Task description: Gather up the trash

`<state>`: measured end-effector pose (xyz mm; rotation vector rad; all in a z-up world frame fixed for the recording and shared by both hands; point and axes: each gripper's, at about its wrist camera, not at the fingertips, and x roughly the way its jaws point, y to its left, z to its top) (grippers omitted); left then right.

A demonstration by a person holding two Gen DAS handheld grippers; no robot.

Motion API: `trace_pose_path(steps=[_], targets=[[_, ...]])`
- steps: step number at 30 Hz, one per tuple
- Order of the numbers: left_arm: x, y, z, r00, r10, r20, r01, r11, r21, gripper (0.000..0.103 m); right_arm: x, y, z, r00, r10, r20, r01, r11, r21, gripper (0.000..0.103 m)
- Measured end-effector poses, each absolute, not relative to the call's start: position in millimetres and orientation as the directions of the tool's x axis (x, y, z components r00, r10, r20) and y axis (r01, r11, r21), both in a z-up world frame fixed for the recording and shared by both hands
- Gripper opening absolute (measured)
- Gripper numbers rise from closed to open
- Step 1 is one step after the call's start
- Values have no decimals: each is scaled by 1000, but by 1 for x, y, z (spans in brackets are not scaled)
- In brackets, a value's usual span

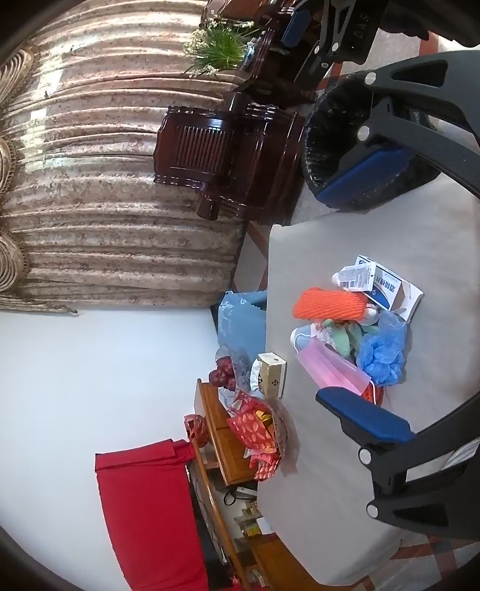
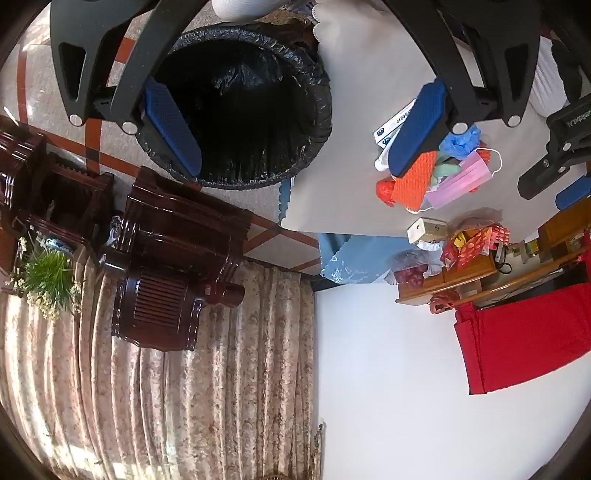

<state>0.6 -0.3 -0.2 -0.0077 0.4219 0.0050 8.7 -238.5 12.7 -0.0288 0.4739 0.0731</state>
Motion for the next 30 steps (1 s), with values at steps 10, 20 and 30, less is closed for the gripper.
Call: trace_pose_path(steps=[10, 20, 30], targets=[[0, 0, 0, 912, 4, -411, -6, 1000, -4, 97, 16, -247, 5, 882, 49, -469, -56, 998, 1, 98], [0, 0, 0, 911, 3, -413, -5, 1000, -4, 97, 18, -248, 5, 880, 53, -471, -58, 998, 5, 98], [2, -7, 0, 912, 3, -411, -5, 1000, -4, 97, 17, -243, 7, 883, 53, -467, -62, 998, -3, 98]])
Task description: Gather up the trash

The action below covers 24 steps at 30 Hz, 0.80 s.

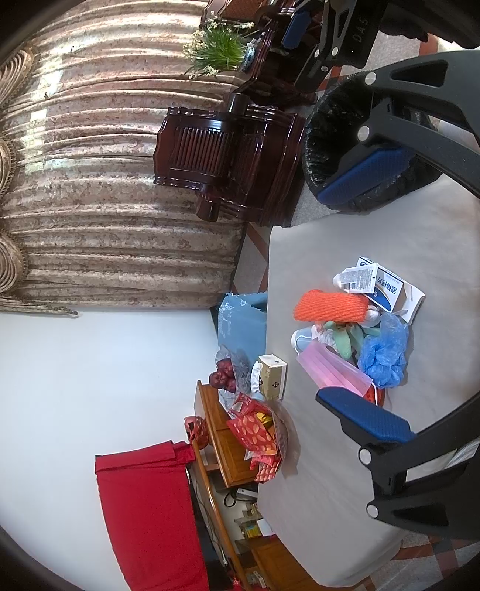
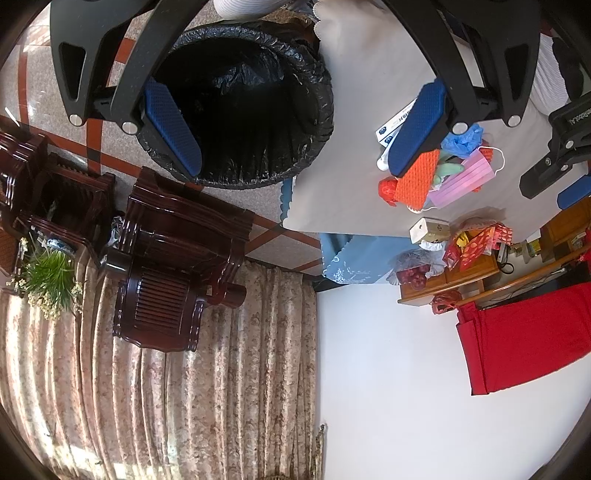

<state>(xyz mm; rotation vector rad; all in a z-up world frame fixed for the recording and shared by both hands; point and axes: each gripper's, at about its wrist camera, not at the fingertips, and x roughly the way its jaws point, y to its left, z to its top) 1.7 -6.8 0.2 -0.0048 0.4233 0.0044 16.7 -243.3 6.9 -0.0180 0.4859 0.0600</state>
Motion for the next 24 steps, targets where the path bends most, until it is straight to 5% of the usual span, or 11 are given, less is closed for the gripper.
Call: trace_pose_path(steps=[24], targets=[[1, -6, 1, 913, 1, -408, -4, 1000, -7, 97, 16, -242, 6, 882, 53, -469, -62, 998, -4, 98]])
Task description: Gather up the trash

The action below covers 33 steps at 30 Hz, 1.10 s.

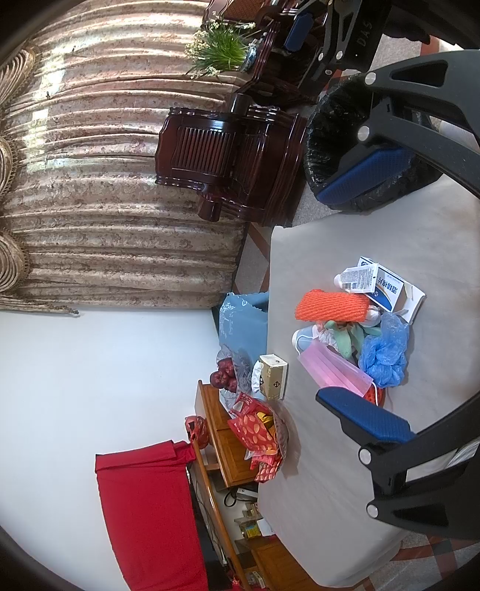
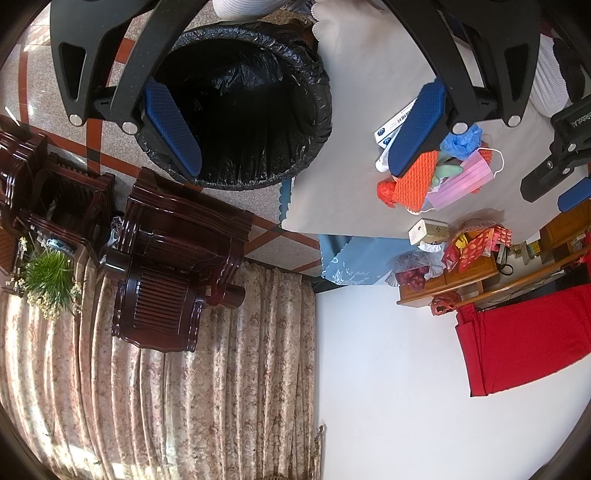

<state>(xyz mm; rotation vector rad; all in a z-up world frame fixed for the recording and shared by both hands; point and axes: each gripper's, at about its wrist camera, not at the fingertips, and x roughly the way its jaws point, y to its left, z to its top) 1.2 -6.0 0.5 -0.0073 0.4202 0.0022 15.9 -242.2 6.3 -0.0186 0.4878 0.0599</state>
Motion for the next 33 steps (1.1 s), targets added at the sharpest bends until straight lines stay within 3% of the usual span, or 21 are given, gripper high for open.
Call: trace_pose_path(steps=[33], targets=[[3, -5, 1, 914, 0, -406, -5, 1000, -10, 97, 15, -239, 5, 880, 55, -472, -64, 998, -3, 98]])
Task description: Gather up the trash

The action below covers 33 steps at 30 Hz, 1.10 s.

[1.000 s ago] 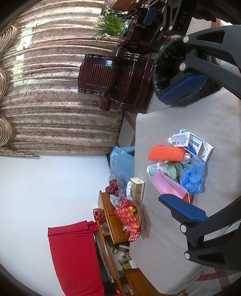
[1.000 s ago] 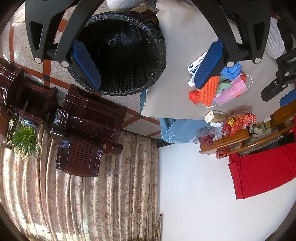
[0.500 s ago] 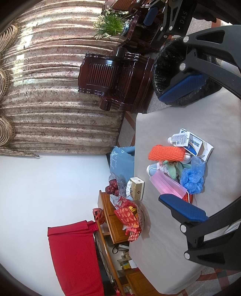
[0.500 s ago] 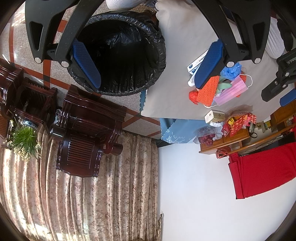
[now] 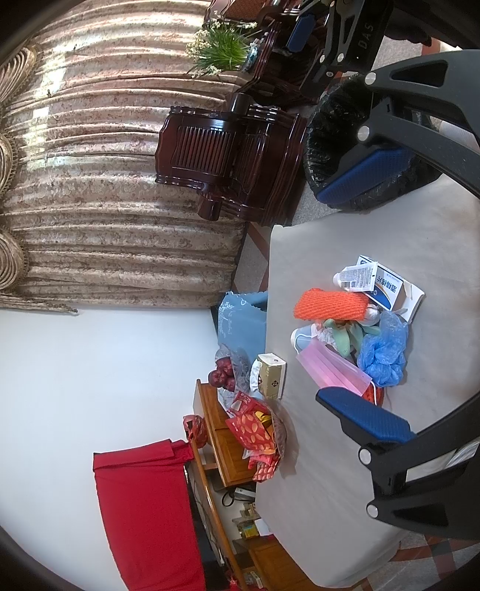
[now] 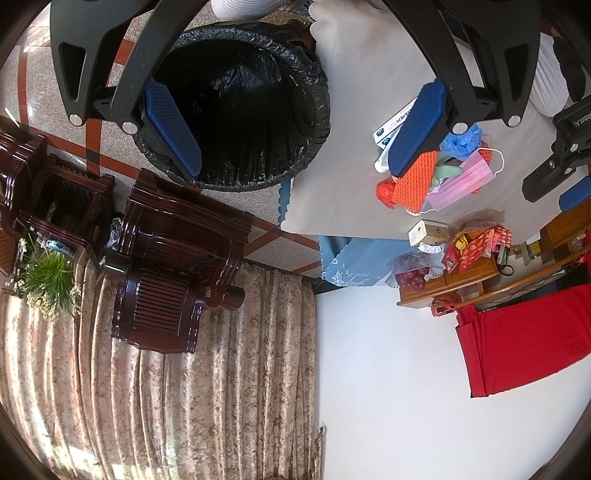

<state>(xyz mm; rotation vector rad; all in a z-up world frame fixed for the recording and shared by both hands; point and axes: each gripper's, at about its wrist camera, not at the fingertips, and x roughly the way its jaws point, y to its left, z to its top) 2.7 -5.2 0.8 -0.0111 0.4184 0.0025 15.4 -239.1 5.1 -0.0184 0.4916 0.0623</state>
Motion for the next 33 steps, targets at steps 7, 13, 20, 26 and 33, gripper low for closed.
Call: trace_pose_path(steps=[7, 13, 20, 26, 33], targets=[[3, 9, 4, 913, 9, -408, -19, 1000, -20, 97, 25, -228, -1, 870, 66, -488, -75, 997, 0, 98], [16, 41, -9, 911, 81, -404, -92, 996, -8, 97, 44, -205, -10, 869, 88, -488, -96, 995, 9, 98], [43, 97, -30, 895, 177, -410, -182, 983, 26, 97, 91, -152, -40, 835, 167, -525, -181, 983, 26, 98], [77, 130, -63, 874, 175, -454, -182, 983, 28, 97, 132, -96, -77, 808, 213, -550, -236, 971, 30, 96], [107, 156, -93, 844, 174, -508, -196, 980, 9, 88, 173, -52, -115, 753, 226, -618, -269, 963, 24, 81]])
